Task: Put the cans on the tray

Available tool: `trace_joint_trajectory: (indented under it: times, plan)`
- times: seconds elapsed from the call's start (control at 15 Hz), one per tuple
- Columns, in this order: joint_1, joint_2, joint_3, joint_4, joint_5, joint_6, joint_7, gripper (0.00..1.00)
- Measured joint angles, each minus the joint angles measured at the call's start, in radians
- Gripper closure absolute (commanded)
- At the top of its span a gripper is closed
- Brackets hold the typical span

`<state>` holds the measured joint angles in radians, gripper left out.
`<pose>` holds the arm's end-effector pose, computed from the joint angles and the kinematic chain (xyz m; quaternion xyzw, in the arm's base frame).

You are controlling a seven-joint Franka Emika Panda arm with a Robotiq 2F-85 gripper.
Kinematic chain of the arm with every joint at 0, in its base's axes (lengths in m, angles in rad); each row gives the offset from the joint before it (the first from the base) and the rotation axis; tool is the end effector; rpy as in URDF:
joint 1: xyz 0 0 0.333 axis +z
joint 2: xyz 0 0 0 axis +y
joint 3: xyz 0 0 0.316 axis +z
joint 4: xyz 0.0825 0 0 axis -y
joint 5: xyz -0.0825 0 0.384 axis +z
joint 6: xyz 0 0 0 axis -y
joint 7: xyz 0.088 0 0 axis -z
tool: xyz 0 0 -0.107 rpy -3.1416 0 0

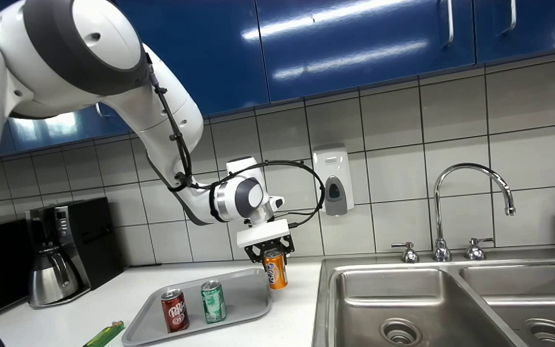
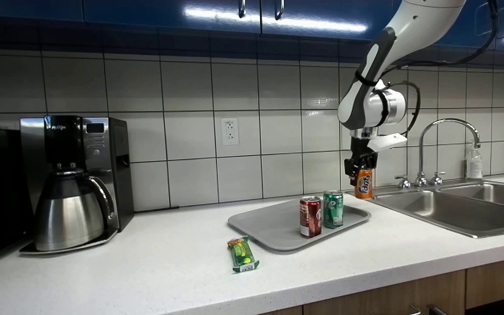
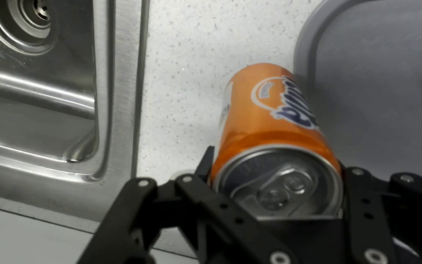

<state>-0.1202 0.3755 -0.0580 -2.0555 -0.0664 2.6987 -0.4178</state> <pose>0.6096 -0.1061 0.2798 0.9793 0.1493 0.1192 0.0663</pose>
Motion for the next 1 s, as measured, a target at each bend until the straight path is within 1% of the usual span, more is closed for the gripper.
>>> trace_joint_trajectory:
  times: [0.53, 1.0]
  plan:
    - [0.081, -0.008, 0.001, -0.012, -0.072, 0.0, 0.099, 0.62]
    - [0.124, -0.004, 0.011, -0.012, -0.08, 0.0, 0.137, 0.62]
